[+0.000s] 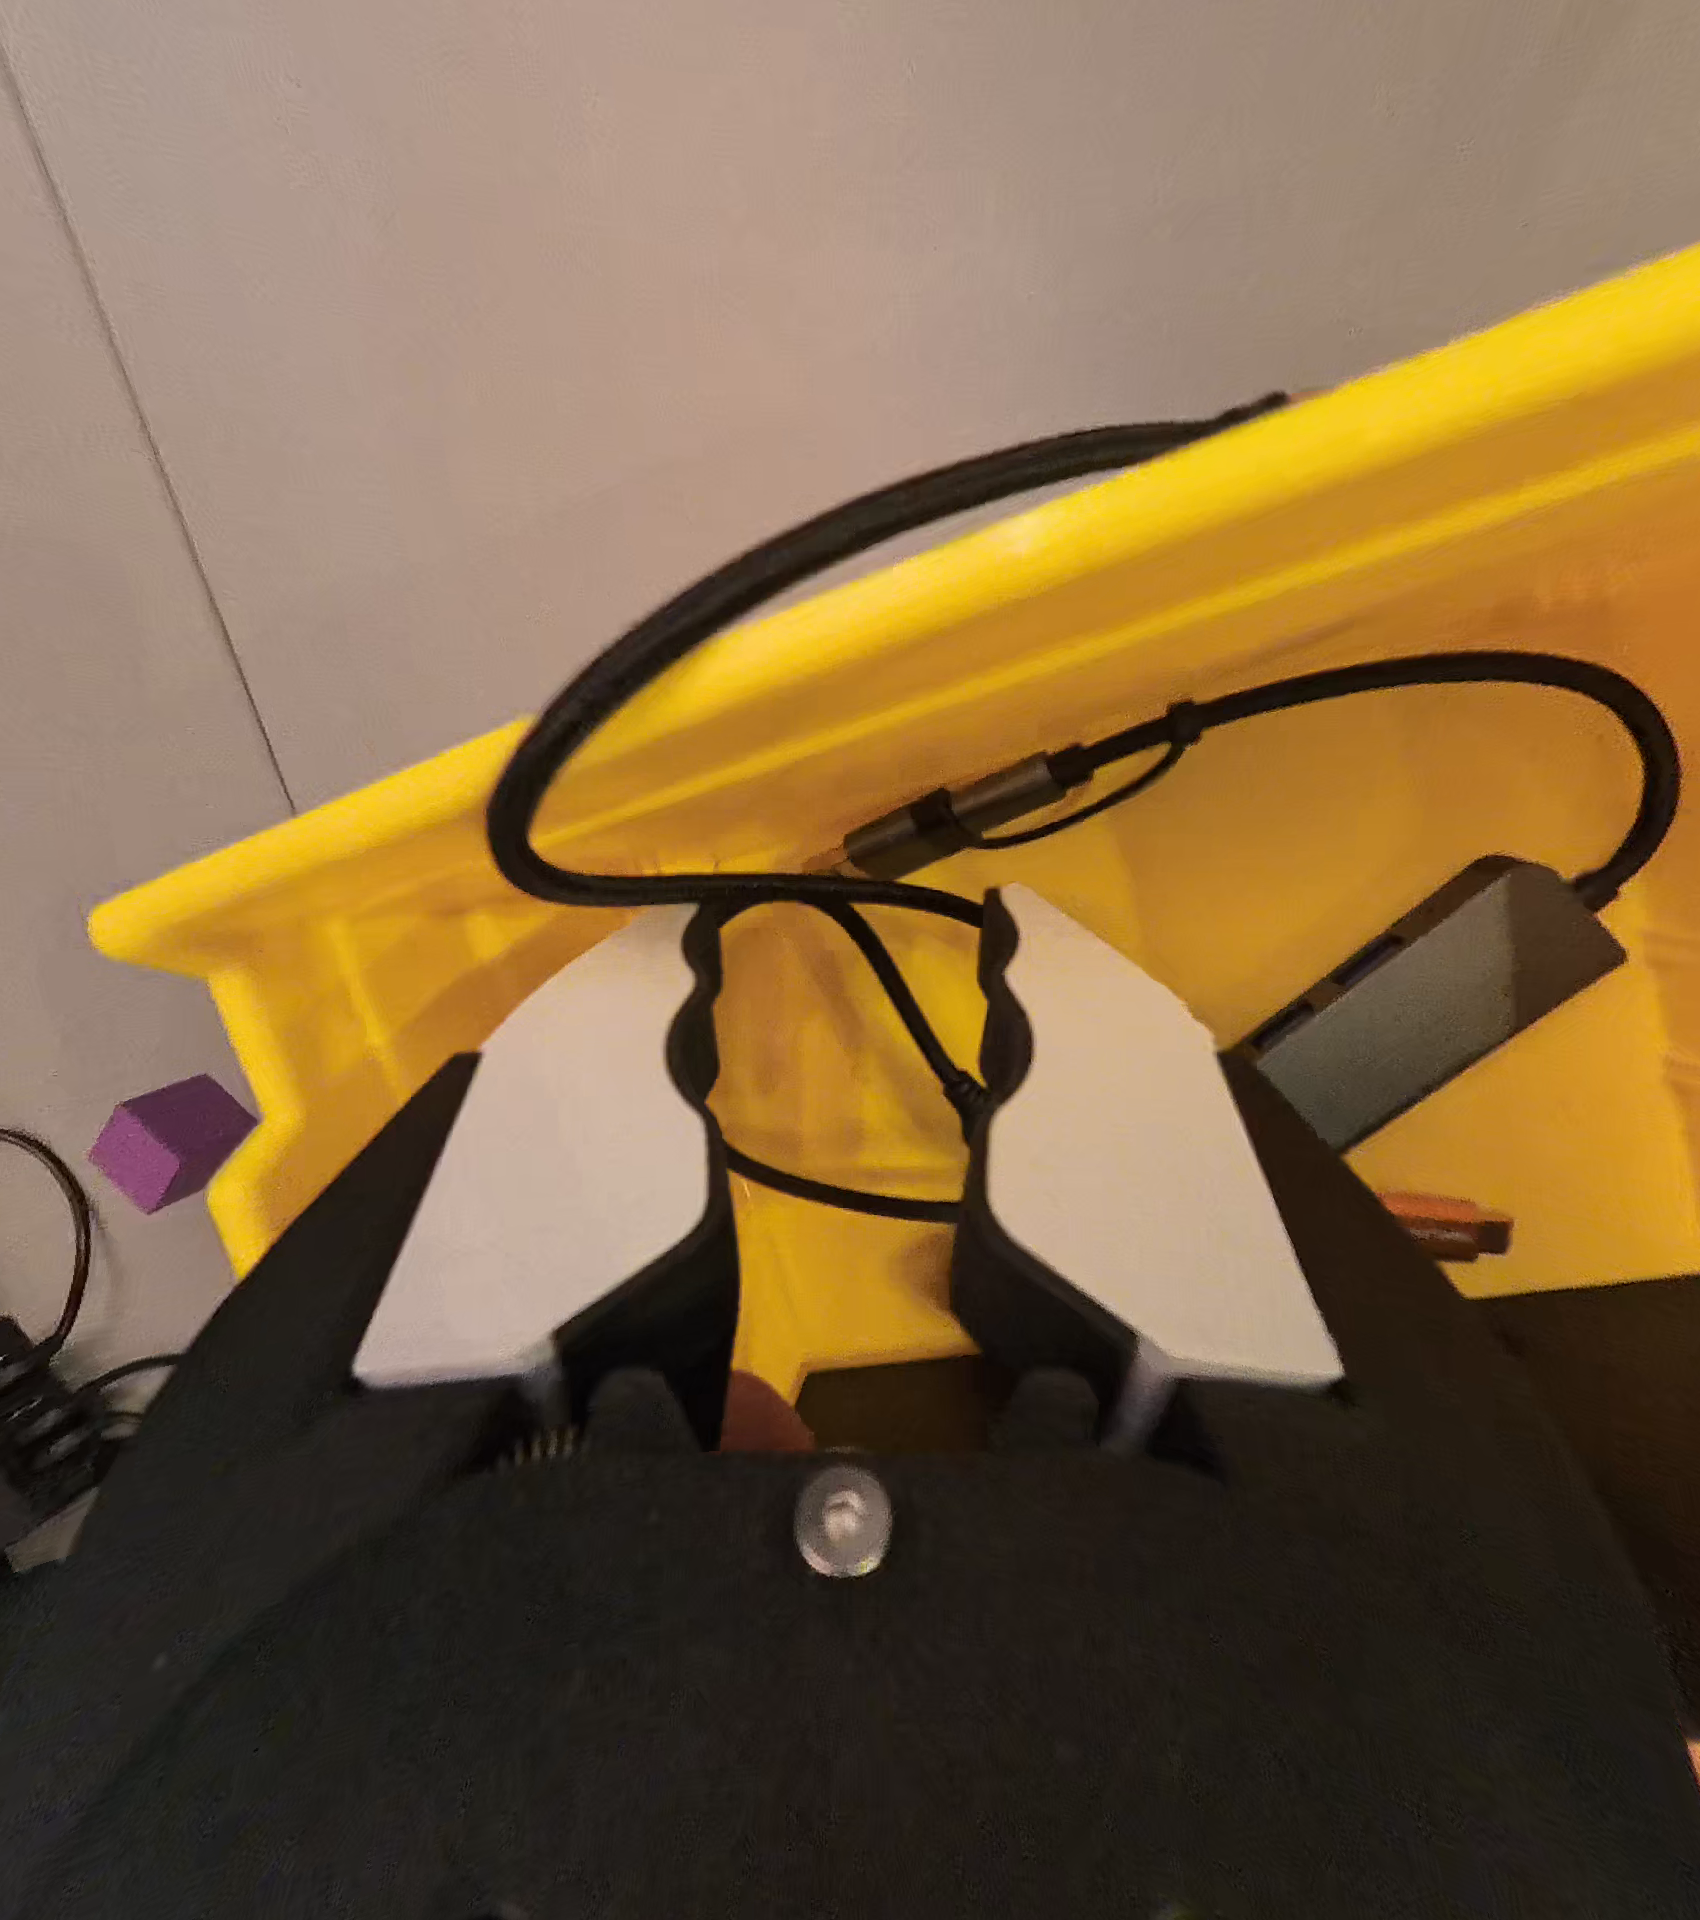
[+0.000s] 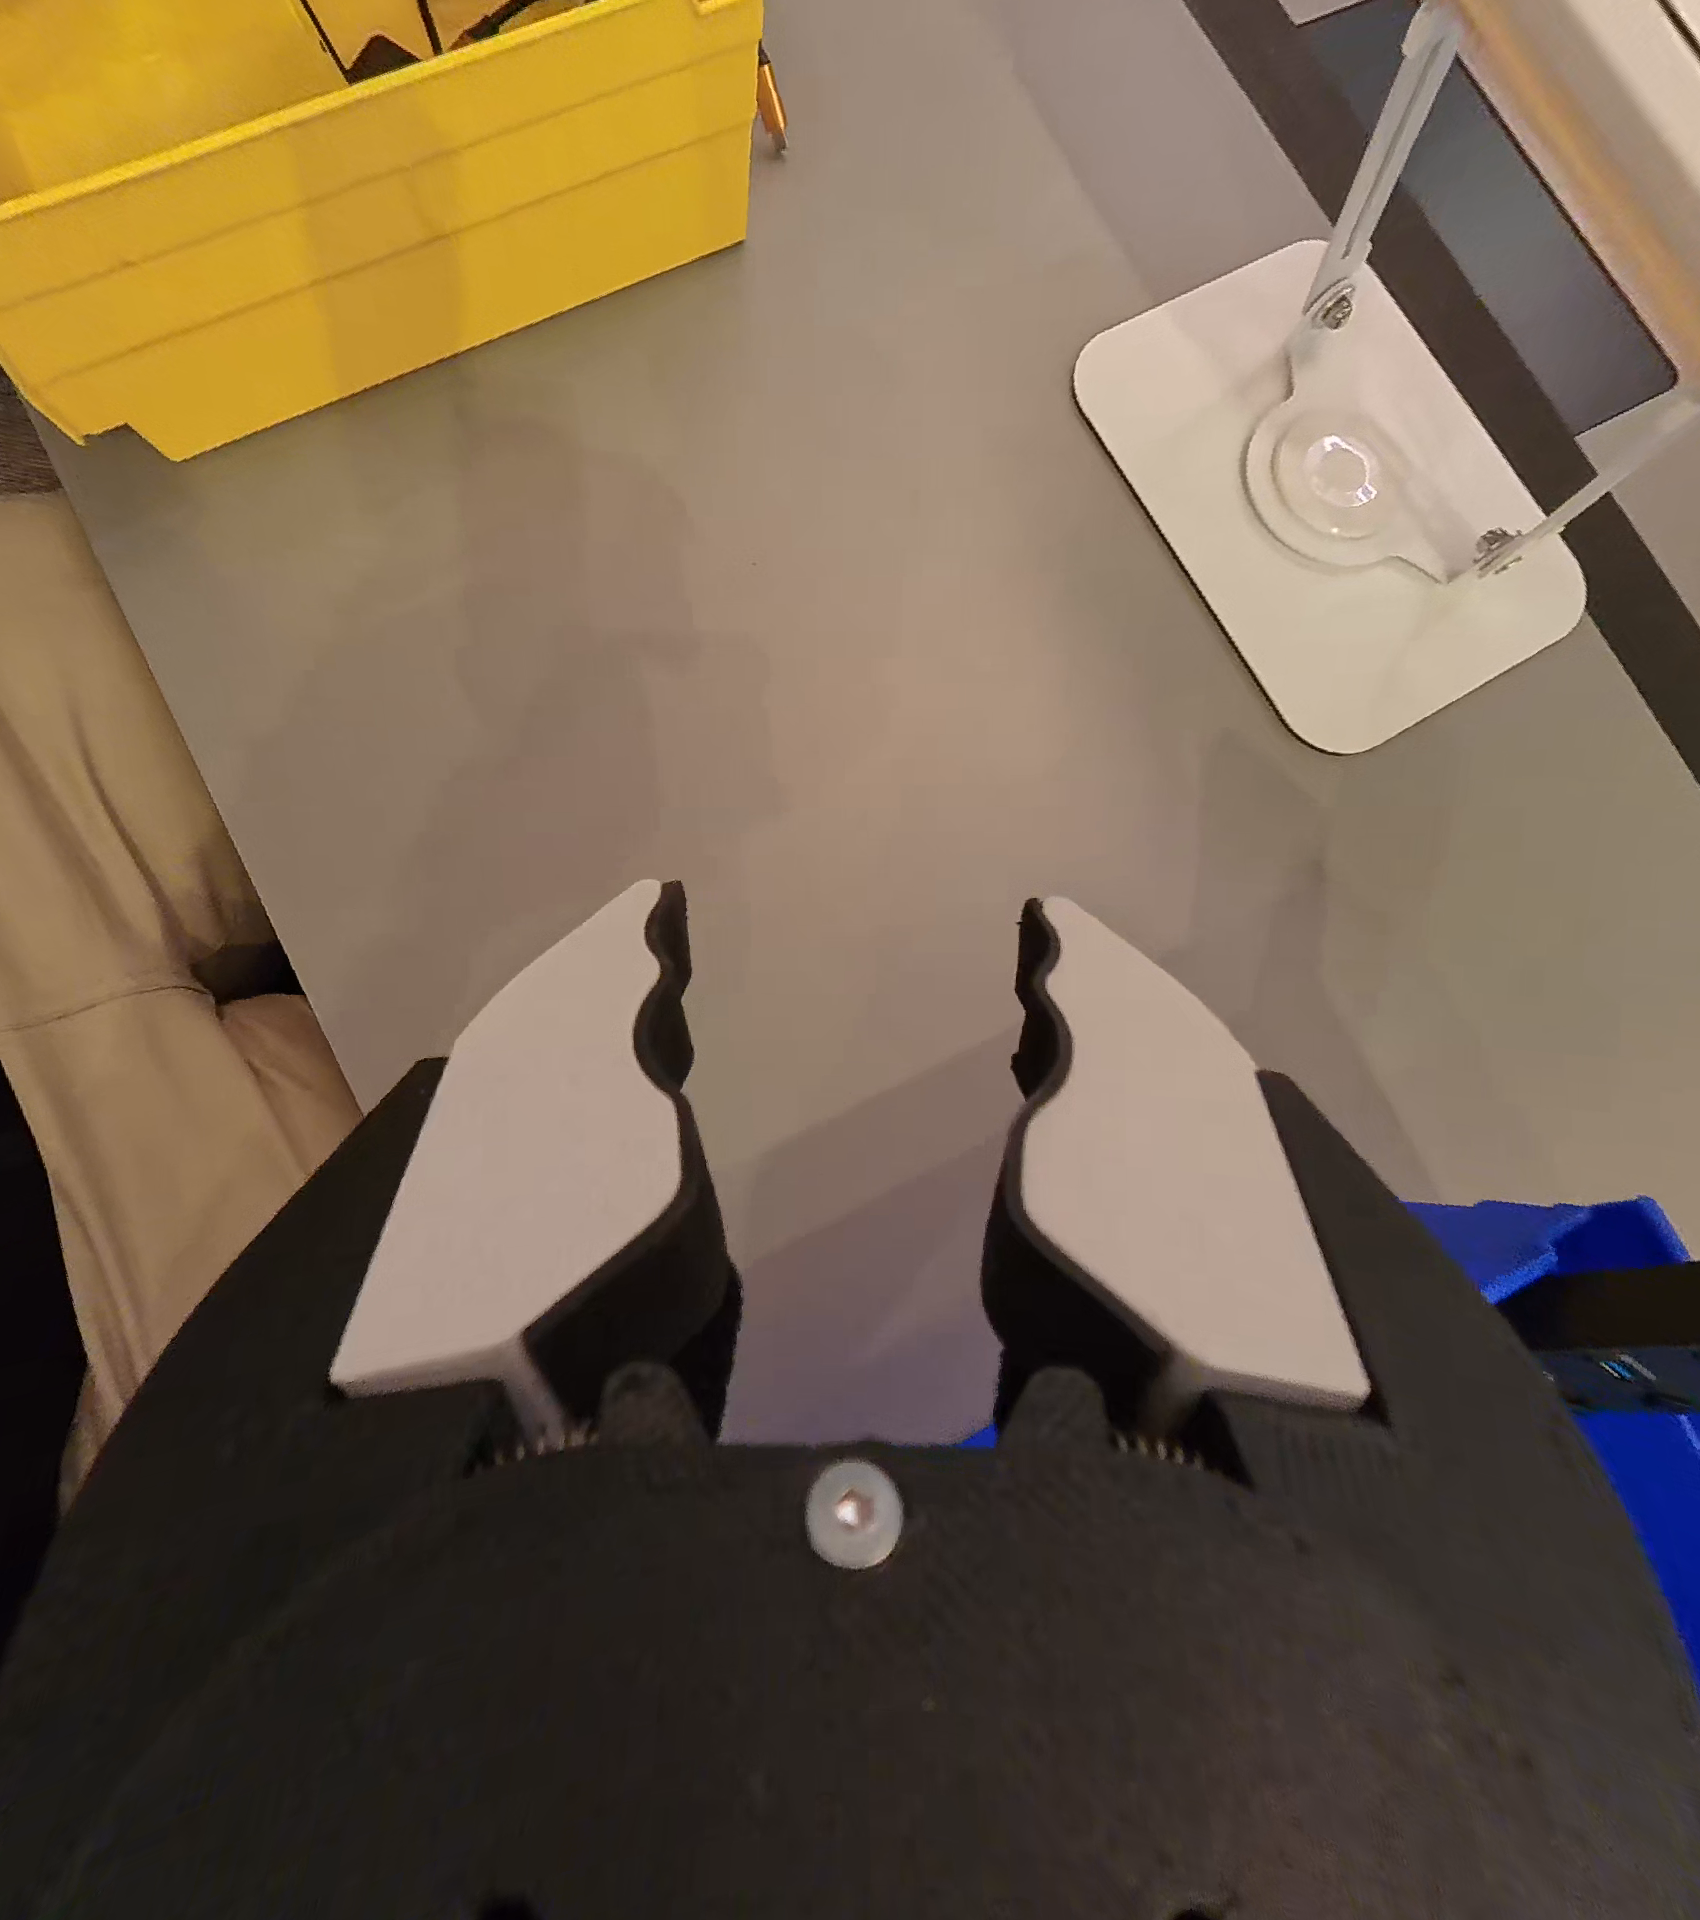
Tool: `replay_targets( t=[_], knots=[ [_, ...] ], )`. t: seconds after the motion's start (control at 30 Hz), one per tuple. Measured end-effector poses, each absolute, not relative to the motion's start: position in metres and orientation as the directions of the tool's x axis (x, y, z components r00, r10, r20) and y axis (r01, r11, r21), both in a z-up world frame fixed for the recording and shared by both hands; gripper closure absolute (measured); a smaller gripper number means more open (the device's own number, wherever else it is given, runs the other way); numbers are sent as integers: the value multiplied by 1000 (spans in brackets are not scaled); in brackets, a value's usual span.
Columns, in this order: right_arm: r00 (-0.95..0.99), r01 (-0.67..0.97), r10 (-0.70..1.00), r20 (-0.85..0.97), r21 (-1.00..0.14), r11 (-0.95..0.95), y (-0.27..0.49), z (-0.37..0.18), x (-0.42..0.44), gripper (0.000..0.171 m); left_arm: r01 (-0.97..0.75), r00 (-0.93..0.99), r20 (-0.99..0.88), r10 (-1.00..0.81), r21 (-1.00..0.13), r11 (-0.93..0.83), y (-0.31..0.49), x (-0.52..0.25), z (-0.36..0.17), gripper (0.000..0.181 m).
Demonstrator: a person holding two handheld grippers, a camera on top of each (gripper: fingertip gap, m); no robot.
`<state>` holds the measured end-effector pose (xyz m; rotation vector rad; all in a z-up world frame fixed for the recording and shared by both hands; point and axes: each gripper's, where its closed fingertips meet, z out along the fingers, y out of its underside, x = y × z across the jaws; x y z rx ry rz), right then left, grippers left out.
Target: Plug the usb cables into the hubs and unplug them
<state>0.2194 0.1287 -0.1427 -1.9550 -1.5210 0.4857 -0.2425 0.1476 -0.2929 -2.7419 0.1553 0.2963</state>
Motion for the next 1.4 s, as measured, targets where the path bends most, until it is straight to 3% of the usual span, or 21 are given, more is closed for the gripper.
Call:
replay_targets(
  t=[0.23, 0.3, 0.57, 0.6, 0.67, 0.7, 0.77, 0.8, 1.03, 1.4],
  knots=[
    [249, 735, 968, 37, -657, -164, 124, -153, 209, 111, -168, 978, -192, -79, -504, -847, 168, -234, -275, 177],
    [242, 739, 969, 37, -655, -159, 123, -155, 207, 111, -165, 983, -160, -89, -568, -806, 172, -229, -262, 177],
    [221, 742, 975, 25, -654, -152, 118, -159, 200, 111, -206, 975, -189, -113, -601, -772, 179, -228, -255, 176],
    [219, 742, 976, 23, -653, -151, 117, -159, 199, 111, -225, 970, -208, -124, -590, -775, 180, -228, -256, 173],
    [215, 742, 976, 17, -652, -152, 116, -161, 198, 111, -242, 964, -235, -128, -562, -791, 182, -229, -263, 148],
    [213, 744, 977, 15, -651, -152, 116, -162, 197, 111, -254, 957, -260, -125, -555, -792, 185, -232, -265, 147],
    [206, 748, 978, 12, -647, -150, 114, -165, 195, 111, -289, 937, -330, -115, -547, -785, 190, -238, -263, 174],
    [202, 751, 979, 11, -644, -148, 113, -166, 194, 111, -283, 943, -311, -120, -555, -783, 191, -235, -263, 176],
    [187, 757, 982, 9, -638, -138, 110, -172, 189, 112, -293, 949, -283, -136, -640, -710, 193, -225, -240, 178],
    [160, 718, 987, -21, -684, -131, 105, -171, 178, 112, -314, 949, -285, -135, -818, -481, 180, -201, -139, 178]
  ],
)
